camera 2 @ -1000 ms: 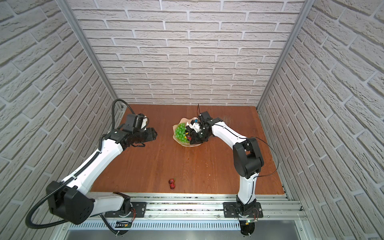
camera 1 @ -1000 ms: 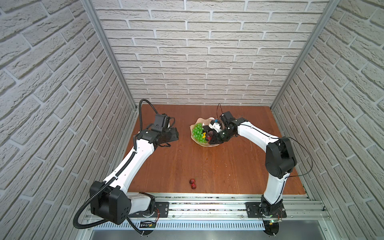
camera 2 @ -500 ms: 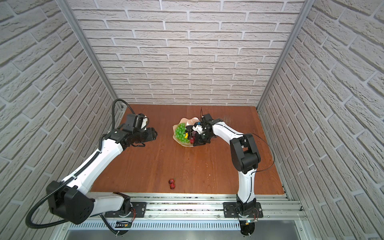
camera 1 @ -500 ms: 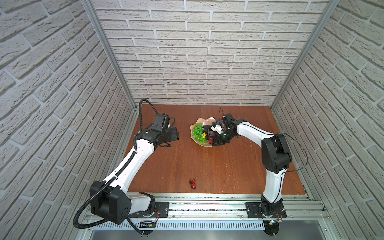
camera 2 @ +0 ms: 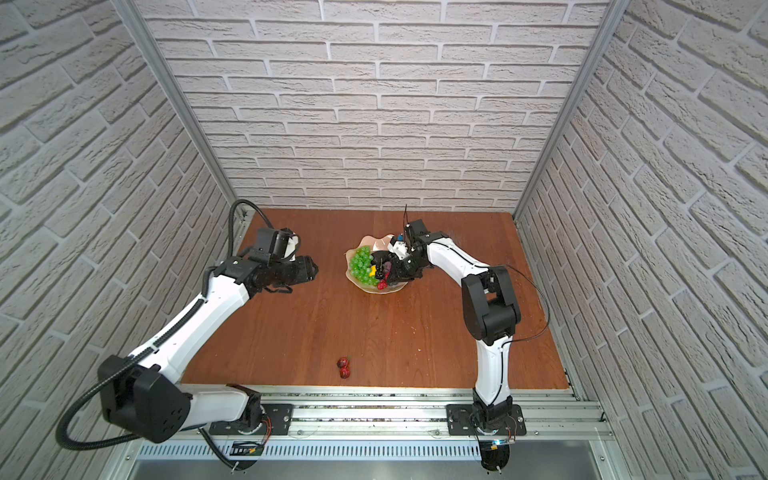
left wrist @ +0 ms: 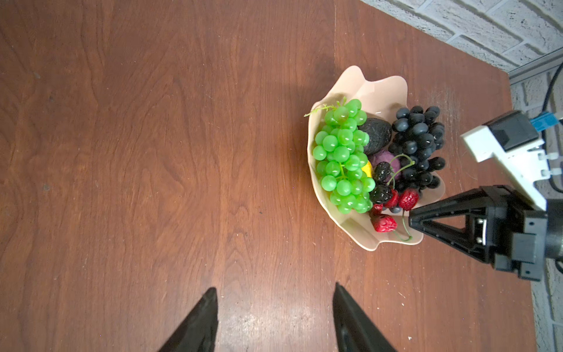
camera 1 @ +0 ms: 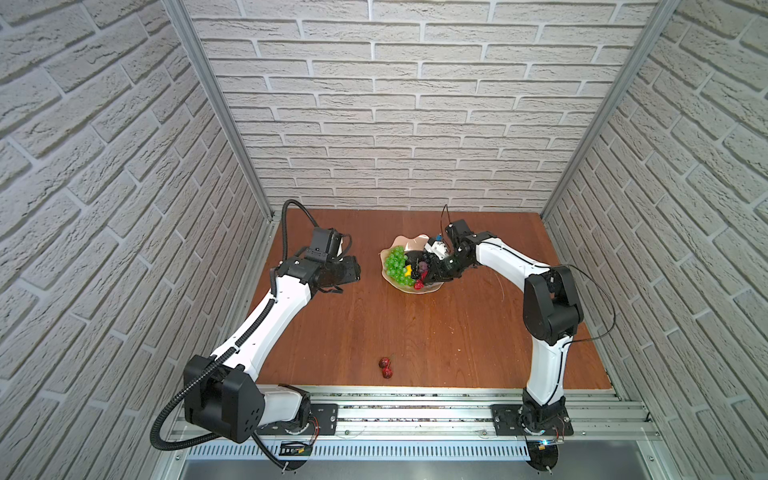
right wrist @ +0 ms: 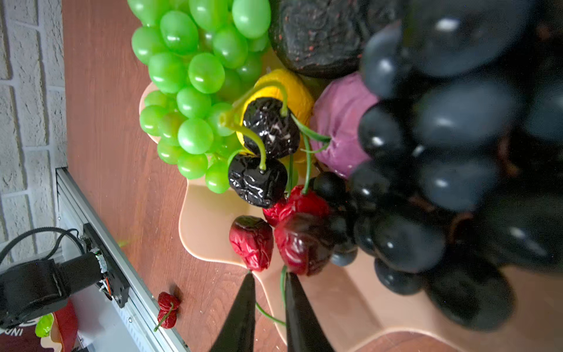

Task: Place and organize the fake fruits in the fruit bowl
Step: 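Lower the red cherries into the bowl and open the right gripper, then reach the left gripper down to the last red cherry pair and grasp its stem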

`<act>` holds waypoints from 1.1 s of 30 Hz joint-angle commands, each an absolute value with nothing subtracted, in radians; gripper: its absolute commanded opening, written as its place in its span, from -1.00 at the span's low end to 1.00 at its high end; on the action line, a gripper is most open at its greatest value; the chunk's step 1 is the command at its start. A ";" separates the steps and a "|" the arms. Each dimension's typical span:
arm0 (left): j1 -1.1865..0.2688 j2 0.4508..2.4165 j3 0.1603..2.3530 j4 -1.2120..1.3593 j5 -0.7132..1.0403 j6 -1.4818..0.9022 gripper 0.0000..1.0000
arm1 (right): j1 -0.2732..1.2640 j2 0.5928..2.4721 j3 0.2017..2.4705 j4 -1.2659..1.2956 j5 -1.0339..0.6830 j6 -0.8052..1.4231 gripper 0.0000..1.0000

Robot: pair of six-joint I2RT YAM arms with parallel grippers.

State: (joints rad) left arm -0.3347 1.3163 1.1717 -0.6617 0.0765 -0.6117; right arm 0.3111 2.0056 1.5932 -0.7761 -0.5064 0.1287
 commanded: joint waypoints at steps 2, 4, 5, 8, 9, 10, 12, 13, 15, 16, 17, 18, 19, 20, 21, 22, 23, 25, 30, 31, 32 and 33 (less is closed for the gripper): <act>-0.337 1.315 1.174 -0.672 0.110 -0.626 0.22 | 0.308 1.949 1.625 -0.796 -0.445 0.113 -0.53; -0.346 1.325 1.167 -0.666 0.138 -0.625 0.22 | 0.309 1.932 1.623 -0.781 -0.435 0.117 -0.51; -0.352 1.331 1.167 -0.667 0.146 -0.624 0.22 | 0.309 1.929 1.623 -0.772 -0.438 0.115 -0.50; -0.377 1.355 1.170 -0.685 0.177 -0.615 0.22 | 0.310 1.932 1.652 -0.784 -0.439 0.112 -0.46; -0.389 1.361 1.172 -0.696 0.187 -0.607 0.22 | 0.310 1.930 1.658 -0.787 -0.436 0.113 -0.45; -0.401 1.367 1.172 -0.709 0.196 -0.600 0.22 | 0.310 1.922 1.660 -0.783 -0.436 0.115 -0.44; -0.425 1.375 1.170 -0.733 0.213 -0.589 0.22 | 0.311 1.901 1.661 -0.781 -0.432 0.114 -0.41; -0.444 1.377 1.164 -0.742 0.220 -0.586 0.22 | 0.312 1.888 1.661 -0.781 -0.426 0.113 -0.41; -0.484 1.382 1.147 -0.756 0.231 -0.587 0.23 | 0.316 1.858 1.661 -0.785 -0.408 0.113 -0.39; -0.506 1.383 1.134 -0.758 0.238 -0.590 0.25 | 0.319 1.838 1.654 -0.779 -0.400 0.114 -0.39; -0.534 1.388 1.121 -0.758 0.239 -0.596 0.26 | 0.320 1.817 1.643 -0.769 -0.396 0.118 -0.39; -0.559 1.392 1.113 -0.763 0.232 -0.600 0.28 | 0.322 1.799 1.628 -0.757 -0.390 0.126 -0.38; -0.593 1.399 1.106 -0.771 0.219 -0.604 0.30 | 0.325 1.778 1.609 -0.739 -0.387 0.135 -0.37; -0.626 1.404 1.100 -0.783 0.200 -0.608 0.31 | 0.327 1.759 1.589 -0.723 -0.387 0.144 -0.37; -0.660 1.409 1.094 -0.790 0.183 -0.609 0.33 | 0.328 1.745 1.576 -0.716 -0.386 0.149 -0.36; -0.692 1.412 1.087 -0.802 0.161 -0.610 0.36 | 0.330 1.733 1.560 -0.708 -0.382 0.154 -0.35; -0.719 1.413 1.079 -0.812 0.148 -0.619 0.37 | 0.330 1.718 1.545 -0.700 -0.379 0.157 -0.35; -0.762 1.412 1.056 -0.823 0.132 -0.650 0.37 | 0.330 1.697 1.517 -0.681 -0.376 0.166 -0.33; -0.889 1.389 1.005 -0.826 0.094 -0.726 0.44 | 0.330 1.666 1.448 -0.647 -0.374 0.181 -0.31; -0.915 1.394 1.002 -0.842 0.070 -0.748 0.43 | 0.330 1.664 1.439 -0.642 -0.377 0.182 -0.32; -0.935 1.401 0.998 -0.849 0.058 -0.768 0.44 | 0.331 1.664 1.432 -0.638 -0.380 0.184 -0.31; -0.954 1.411 0.994 -0.847 0.054 -0.781 0.43 | 0.331 1.666 1.429 -0.636 -0.381 0.183 -0.31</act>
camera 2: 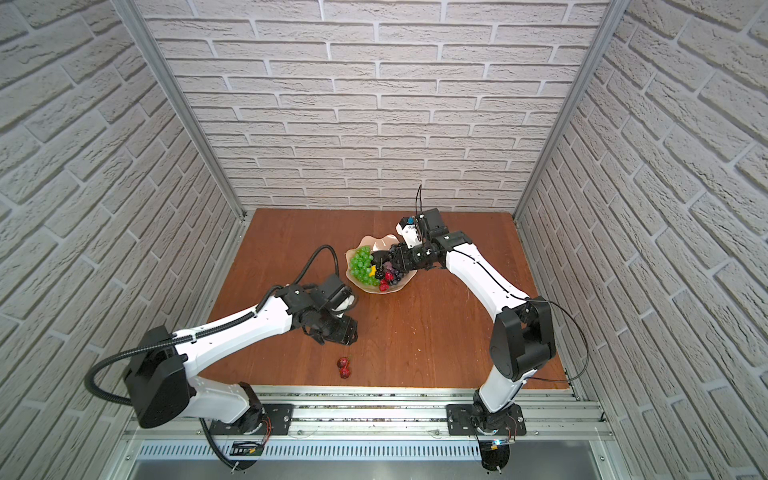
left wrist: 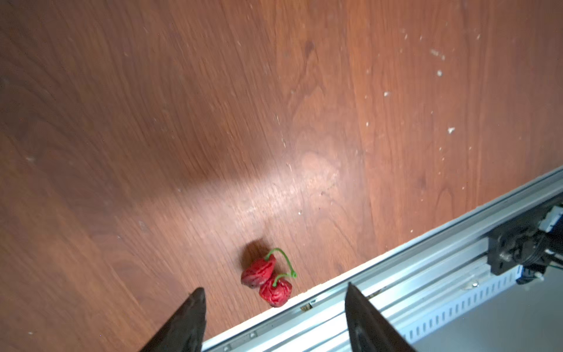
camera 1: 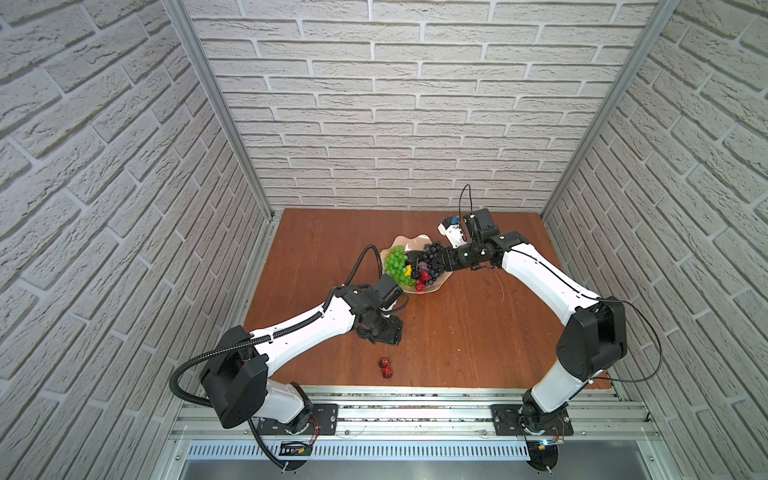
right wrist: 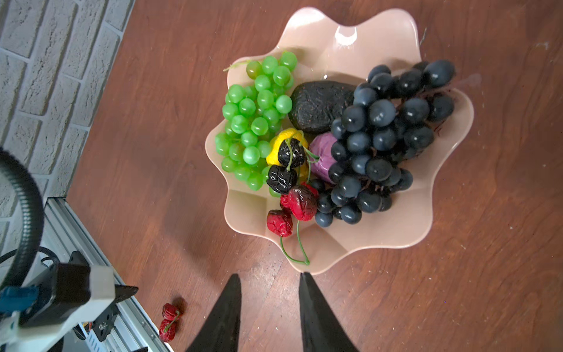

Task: Place and organize the fake fruits in the fruit bowl
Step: 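Reach the left gripper down to the last red cherry pair and grasp its stem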

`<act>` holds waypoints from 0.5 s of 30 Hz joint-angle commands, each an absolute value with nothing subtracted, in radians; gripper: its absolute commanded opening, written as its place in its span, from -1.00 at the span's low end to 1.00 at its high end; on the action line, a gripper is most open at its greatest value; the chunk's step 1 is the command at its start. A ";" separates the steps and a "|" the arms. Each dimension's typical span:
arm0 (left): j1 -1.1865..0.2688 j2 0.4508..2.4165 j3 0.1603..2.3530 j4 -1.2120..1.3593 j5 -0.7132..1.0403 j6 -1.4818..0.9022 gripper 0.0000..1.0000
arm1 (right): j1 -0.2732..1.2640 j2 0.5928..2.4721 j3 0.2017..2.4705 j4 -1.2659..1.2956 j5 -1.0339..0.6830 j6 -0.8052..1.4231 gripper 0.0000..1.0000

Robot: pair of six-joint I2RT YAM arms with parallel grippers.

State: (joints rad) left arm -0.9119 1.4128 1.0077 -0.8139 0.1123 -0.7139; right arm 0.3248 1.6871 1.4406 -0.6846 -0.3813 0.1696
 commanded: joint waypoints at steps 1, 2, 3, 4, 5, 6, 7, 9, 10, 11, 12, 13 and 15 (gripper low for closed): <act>-0.975 1.424 0.995 -0.851 0.039 -0.797 0.42 | 0.331 1.670 1.429 -0.636 -0.384 0.184 -0.31; -0.994 1.436 0.998 -0.850 0.027 -0.809 0.40 | 0.331 1.674 1.429 -0.637 -0.384 0.183 -0.31; -1.007 1.447 1.003 -0.845 0.017 -0.814 0.39 | 0.331 1.679 1.431 -0.635 -0.384 0.186 -0.31; -1.021 1.463 1.012 -0.845 0.005 -0.816 0.38 | 0.331 1.683 1.433 -0.634 -0.385 0.186 -0.32; -1.035 1.482 1.024 -0.854 -0.009 -0.816 0.37 | 0.331 1.686 1.435 -0.634 -0.386 0.186 -0.31; -1.041 1.499 1.035 -0.862 -0.017 -0.815 0.36 | 0.331 1.687 1.437 -0.633 -0.387 0.187 -0.31; -1.046 1.521 1.046 -0.875 -0.025 -0.812 0.34 | 0.332 1.687 1.439 -0.631 -0.387 0.189 -0.31; -1.054 1.554 1.064 -0.894 -0.044 -0.806 0.31 | 0.331 1.688 1.441 -0.632 -0.386 0.189 -0.31; -1.056 1.569 1.068 -0.895 -0.049 -0.800 0.28 | 0.332 1.689 1.439 -0.630 -0.385 0.189 -0.31; -1.056 1.584 1.069 -0.891 -0.049 -0.796 0.24 | 0.331 1.690 1.437 -0.629 -0.385 0.189 -0.31; -1.057 1.595 1.069 -0.886 -0.049 -0.793 0.22 | 0.331 1.690 1.436 -0.629 -0.385 0.189 -0.32; -1.057 1.608 1.069 -0.878 -0.050 -0.793 0.18 | 0.331 1.691 1.432 -0.630 -0.386 0.186 -0.32; -1.056 1.626 1.069 -0.862 -0.051 -0.789 0.06 | 0.331 1.691 1.424 -0.628 -0.383 0.187 -0.32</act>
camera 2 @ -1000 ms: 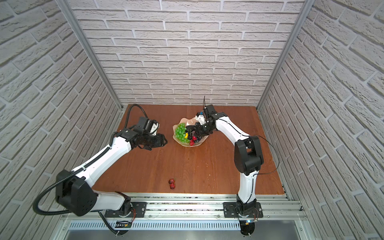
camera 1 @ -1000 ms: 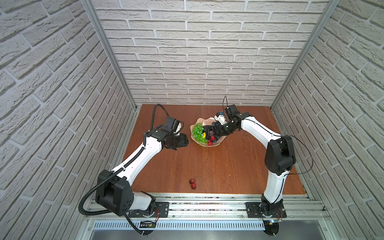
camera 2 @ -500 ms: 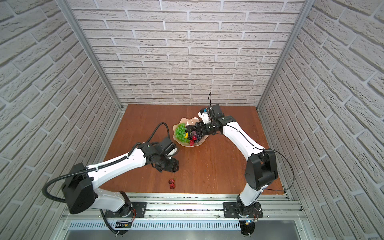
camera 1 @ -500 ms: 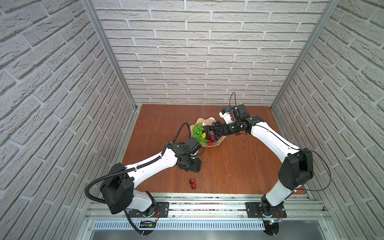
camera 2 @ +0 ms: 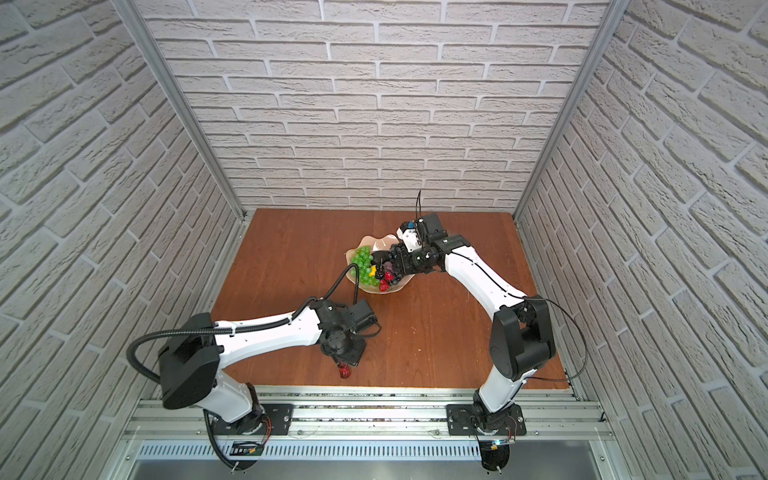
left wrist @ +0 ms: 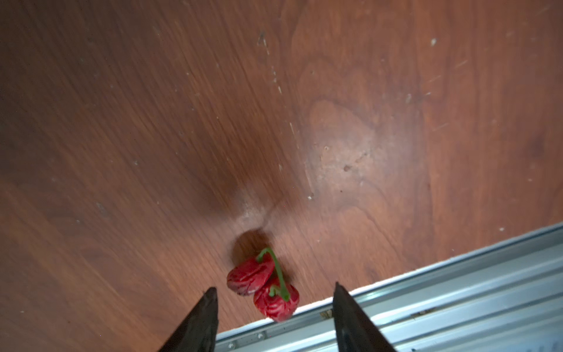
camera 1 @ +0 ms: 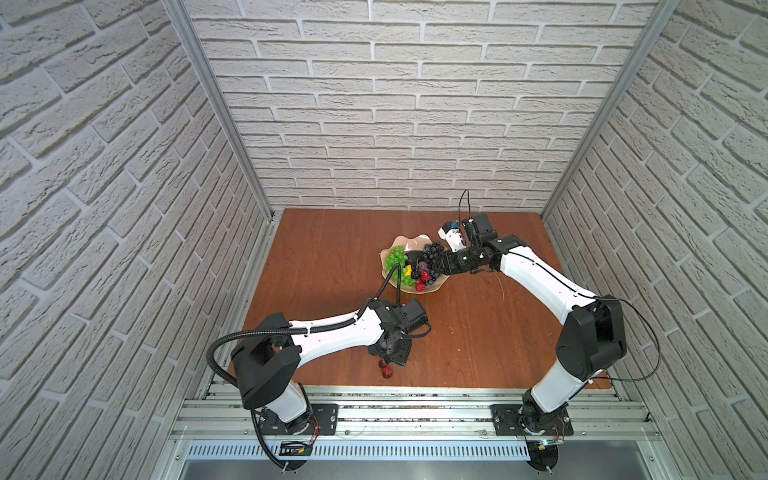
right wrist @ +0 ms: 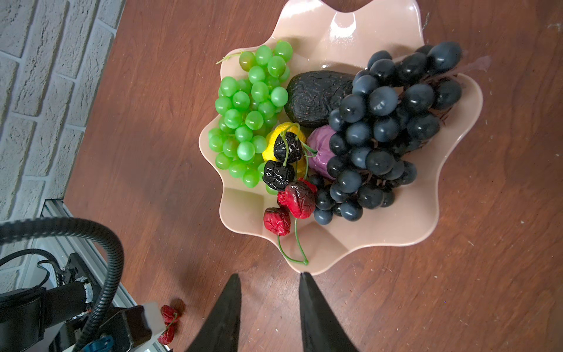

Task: Place and organize the fake fruits in the fruit bowl
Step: 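Reach the left gripper down to the last red cherry pair and grasp its stem, then carry the red cherries with the left gripper and lower them into the bowl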

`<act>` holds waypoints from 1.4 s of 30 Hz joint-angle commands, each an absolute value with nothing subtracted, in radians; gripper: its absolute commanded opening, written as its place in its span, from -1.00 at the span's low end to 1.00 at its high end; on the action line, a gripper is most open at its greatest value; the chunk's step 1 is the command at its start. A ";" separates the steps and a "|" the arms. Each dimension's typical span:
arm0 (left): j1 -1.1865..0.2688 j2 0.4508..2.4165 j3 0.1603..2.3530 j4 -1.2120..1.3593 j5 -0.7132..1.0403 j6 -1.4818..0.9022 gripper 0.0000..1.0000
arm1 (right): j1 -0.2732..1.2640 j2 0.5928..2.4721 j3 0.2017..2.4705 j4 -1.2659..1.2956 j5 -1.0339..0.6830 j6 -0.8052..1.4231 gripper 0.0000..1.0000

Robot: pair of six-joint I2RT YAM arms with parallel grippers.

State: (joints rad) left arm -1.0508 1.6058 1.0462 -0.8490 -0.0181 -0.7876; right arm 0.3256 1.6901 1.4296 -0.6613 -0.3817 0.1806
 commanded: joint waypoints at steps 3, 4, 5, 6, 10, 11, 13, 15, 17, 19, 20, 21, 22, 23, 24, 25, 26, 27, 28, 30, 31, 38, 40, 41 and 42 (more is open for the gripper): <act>-1.057 1.647 1.074 -0.852 -0.042 -0.790 -0.19 | 0.332 1.689 1.412 -0.629 -0.379 0.183 -0.33; -1.058 1.651 1.073 -0.851 -0.033 -0.792 -0.24 | 0.331 1.688 1.409 -0.630 -0.377 0.183 -0.33; -1.060 1.651 1.071 -0.851 -0.030 -0.793 -0.26 | 0.331 1.687 1.406 -0.632 -0.375 0.180 -0.33; -1.060 1.650 1.070 -0.853 -0.030 -0.796 -0.28 | 0.331 1.687 1.403 -0.631 -0.373 0.179 -0.33; -1.063 1.643 1.066 -0.859 -0.026 -0.798 -0.57 | 0.332 1.690 1.394 -0.623 -0.371 0.180 -0.35; -1.063 1.642 1.065 -0.860 -0.026 -0.798 -0.60 | 0.332 1.692 1.393 -0.620 -0.373 0.181 -0.35; -1.063 1.639 1.062 -0.857 -0.024 -0.797 -0.63 | 0.331 1.695 1.391 -0.617 -0.377 0.182 -0.36; -1.063 1.638 1.063 -0.855 -0.023 -0.793 -0.70 | 0.331 1.699 1.389 -0.614 -0.379 0.182 -0.37; -1.063 1.641 1.063 -0.856 -0.023 -0.794 -0.79 | 0.331 1.701 1.388 -0.615 -0.377 0.182 -0.38; -1.063 1.644 1.063 -0.854 -0.022 -0.795 -0.88 | 0.332 1.701 1.387 -0.612 -0.377 0.182 -0.38; -1.063 1.643 1.063 -0.855 -0.023 -0.793 -0.93 | 0.331 1.701 1.386 -0.611 -0.376 0.183 -0.38; -1.063 1.642 1.064 -0.857 -0.027 -0.793 -0.94 | 0.331 1.701 1.386 -0.610 -0.376 0.182 -0.38; -1.064 1.640 1.064 -0.856 -0.032 -0.792 -0.96 | 0.332 1.702 1.387 -0.610 -0.377 0.183 -0.39; -1.063 1.638 1.063 -0.852 -0.034 -0.790 -1.00 | 0.332 1.702 1.387 -0.610 -0.378 0.184 -0.39; -1.063 1.634 1.062 -0.850 -0.037 -0.790 -1.00 | 0.331 1.701 1.385 -0.609 -0.379 0.184 -0.39; -1.063 1.630 1.059 -0.847 -0.039 -0.790 -1.00 | 0.331 1.700 1.384 -0.608 -0.379 0.183 -0.39; -1.063 1.625 1.057 -0.845 -0.040 -0.792 -1.00 | 0.332 1.698 1.383 -0.606 -0.378 0.184 -0.39; -1.063 1.620 1.055 -0.843 -0.040 -0.793 -1.00 | 0.331 1.697 1.382 -0.606 -0.378 0.183 -0.40; -1.064 1.611 1.054 -0.842 -0.036 -0.792 -1.00 | 0.331 1.695 1.380 -0.606 -0.378 0.184 -0.40; -1.064 1.593 1.054 -0.844 -0.034 -0.790 -1.00 | 0.332 1.695 1.380 -0.604 -0.378 0.186 -0.40; -1.063 1.577 1.055 -0.845 -0.033 -0.789 -1.00 | 0.332 1.694 1.378 -0.604 -0.377 0.186 -0.39; -1.037 1.447 1.082 -0.882 -0.043 -0.780 -1.00 | 0.331 1.678 1.374 -0.602 -0.368 0.183 -0.40; -1.007 1.419 1.101 -0.871 -0.029 -0.769 -1.00 | 0.331 1.677 1.374 -0.598 -0.368 0.188 -0.40; -0.991 1.408 1.118 -0.860 -0.020 -0.758 -1.00 | 0.332 1.674 1.372 -0.594 -0.367 0.191 -0.40; -0.970 1.403 1.134 -0.846 -0.005 -0.743 -1.00 | 0.332 1.671 1.368 -0.587 -0.367 0.194 -0.40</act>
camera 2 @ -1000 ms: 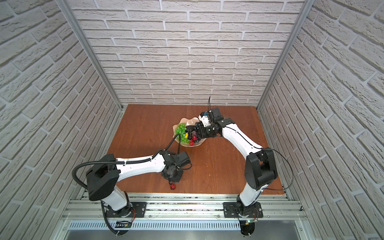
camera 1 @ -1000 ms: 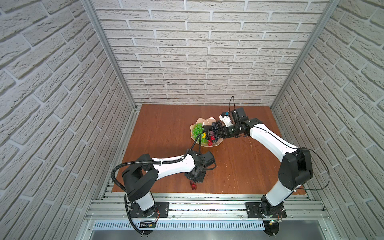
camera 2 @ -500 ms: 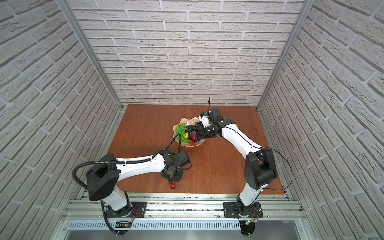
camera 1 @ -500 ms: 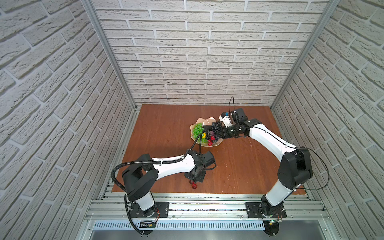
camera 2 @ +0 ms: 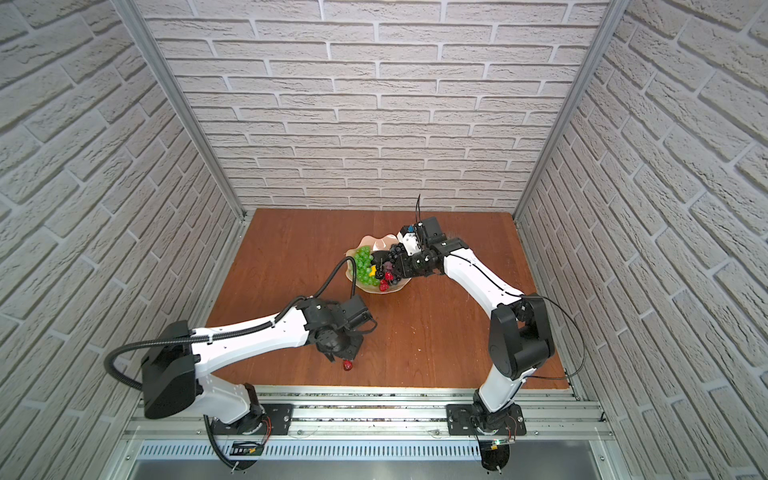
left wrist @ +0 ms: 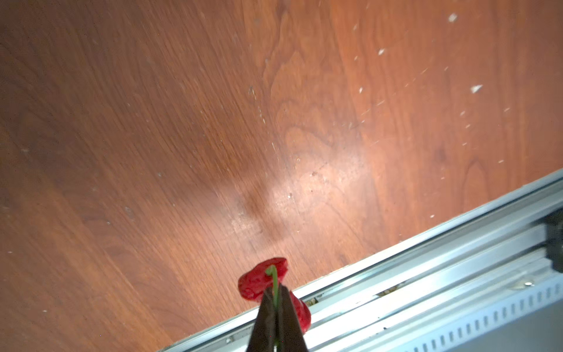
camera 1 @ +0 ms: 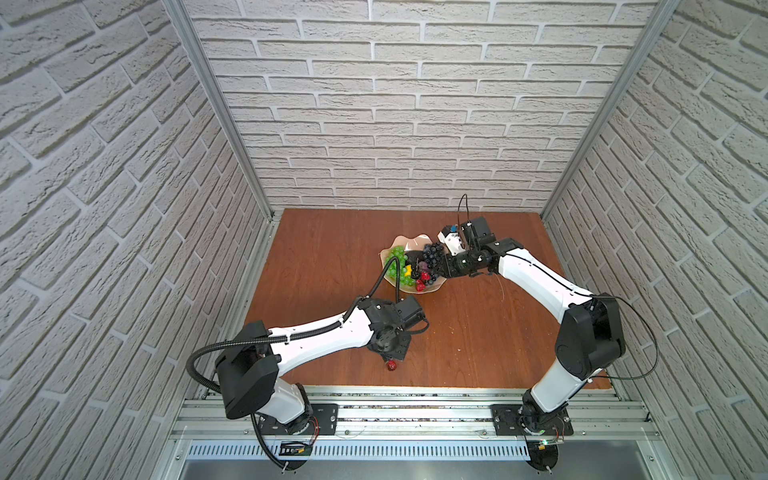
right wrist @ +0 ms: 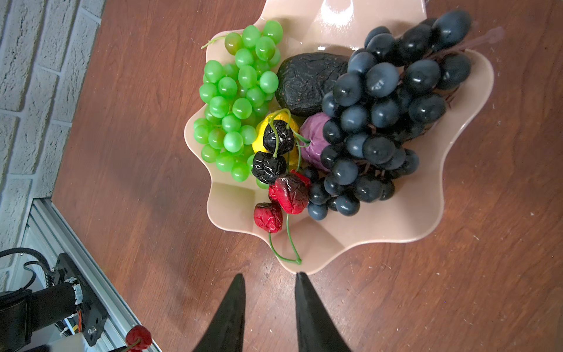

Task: Place and organize the fake fruits in the fruit bowl
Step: 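Carry the red cherries with the left gripper and lower them into the bowl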

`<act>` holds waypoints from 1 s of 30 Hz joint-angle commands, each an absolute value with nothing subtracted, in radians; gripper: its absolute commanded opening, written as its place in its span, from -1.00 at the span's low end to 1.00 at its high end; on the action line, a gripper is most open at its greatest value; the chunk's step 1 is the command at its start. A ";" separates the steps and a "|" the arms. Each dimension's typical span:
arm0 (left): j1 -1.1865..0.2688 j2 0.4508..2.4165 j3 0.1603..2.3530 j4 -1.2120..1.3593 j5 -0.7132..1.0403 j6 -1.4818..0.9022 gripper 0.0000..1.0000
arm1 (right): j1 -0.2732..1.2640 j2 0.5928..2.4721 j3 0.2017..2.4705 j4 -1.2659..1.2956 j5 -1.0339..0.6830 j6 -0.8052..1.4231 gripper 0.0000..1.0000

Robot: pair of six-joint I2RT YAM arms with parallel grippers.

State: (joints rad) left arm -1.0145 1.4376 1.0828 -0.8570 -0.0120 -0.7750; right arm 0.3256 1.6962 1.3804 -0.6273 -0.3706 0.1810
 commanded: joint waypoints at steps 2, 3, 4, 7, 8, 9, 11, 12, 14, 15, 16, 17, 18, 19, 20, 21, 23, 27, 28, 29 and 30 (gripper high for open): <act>-0.922 1.406 1.188 -0.798 0.039 -0.690 -1.00 | 0.331 1.666 1.360 -0.578 -0.361 0.198 -0.40; -0.901 1.417 1.216 -0.780 0.051 -0.670 -1.00 | 0.332 1.665 1.361 -0.577 -0.360 0.200 -0.40; -0.875 1.434 1.251 -0.761 0.066 -0.642 -1.00 | 0.331 1.665 1.361 -0.579 -0.358 0.201 -0.40; -0.804 1.507 1.348 -0.719 0.104 -0.582 -1.00 | 0.331 1.659 1.362 -0.584 -0.353 0.201 -0.40; -0.782 1.535 1.379 -0.700 0.115 -0.567 -1.00 | 0.331 1.654 1.360 -0.583 -0.352 0.202 -0.40; -0.766 1.560 1.404 -0.685 0.127 -0.554 -1.00 | 0.332 1.650 1.357 -0.580 -0.350 0.204 -0.40; -0.734 1.617 1.453 -0.643 0.157 -0.532 -1.00 | 0.332 1.642 1.352 -0.577 -0.352 0.209 -0.40; -0.723 1.639 1.475 -0.626 0.167 -0.525 -1.00 | 0.331 1.639 1.349 -0.574 -0.354 0.211 -0.40; -0.696 1.697 1.517 -0.592 0.198 -0.516 -1.00 | 0.333 1.631 1.342 -0.573 -0.353 0.215 -0.39; -0.685 1.720 1.531 -0.575 0.215 -0.514 -1.00 | 0.332 1.628 1.341 -0.573 -0.353 0.215 -0.39; -0.674 1.746 1.547 -0.552 0.228 -0.511 -1.00 | 0.332 1.622 1.337 -0.570 -0.353 0.216 -0.39; -0.665 1.772 1.562 -0.537 0.230 -0.511 -1.00 | 0.332 1.618 1.331 -0.567 -0.352 0.218 -0.39; -0.656 1.794 1.575 -0.525 0.235 -0.512 -1.00 | 0.331 1.617 1.328 -0.566 -0.352 0.219 -0.39; -0.646 1.819 1.586 -0.507 0.246 -0.512 -1.00 | 0.332 1.617 1.326 -0.567 -0.353 0.219 -0.39; -0.638 1.845 1.596 -0.491 0.248 -0.516 -1.00 | 0.332 1.617 1.324 -0.569 -0.354 0.218 -0.39; -0.632 1.861 1.603 -0.482 0.253 -0.520 -1.00 | 0.331 1.617 1.323 -0.570 -0.354 0.218 -0.39; -0.629 1.893 1.611 -0.460 0.254 -0.522 -1.00 | 0.331 1.615 1.324 -0.575 -0.355 0.215 -0.39; -0.624 1.930 1.620 -0.452 0.230 -0.517 -1.00 | 0.332 1.613 1.328 -0.583 -0.349 0.203 -0.39; -0.624 1.935 1.618 -0.446 0.232 -0.519 -1.00 | 0.332 1.615 1.332 -0.587 -0.347 0.198 -0.39; -0.623 1.938 1.609 -0.432 0.233 -0.523 -1.00 | 0.332 1.617 1.334 -0.589 -0.348 0.197 -0.39; -0.623 1.940 1.601 -0.423 0.234 -0.523 -1.00 | 0.331 1.618 1.335 -0.589 -0.348 0.196 -0.39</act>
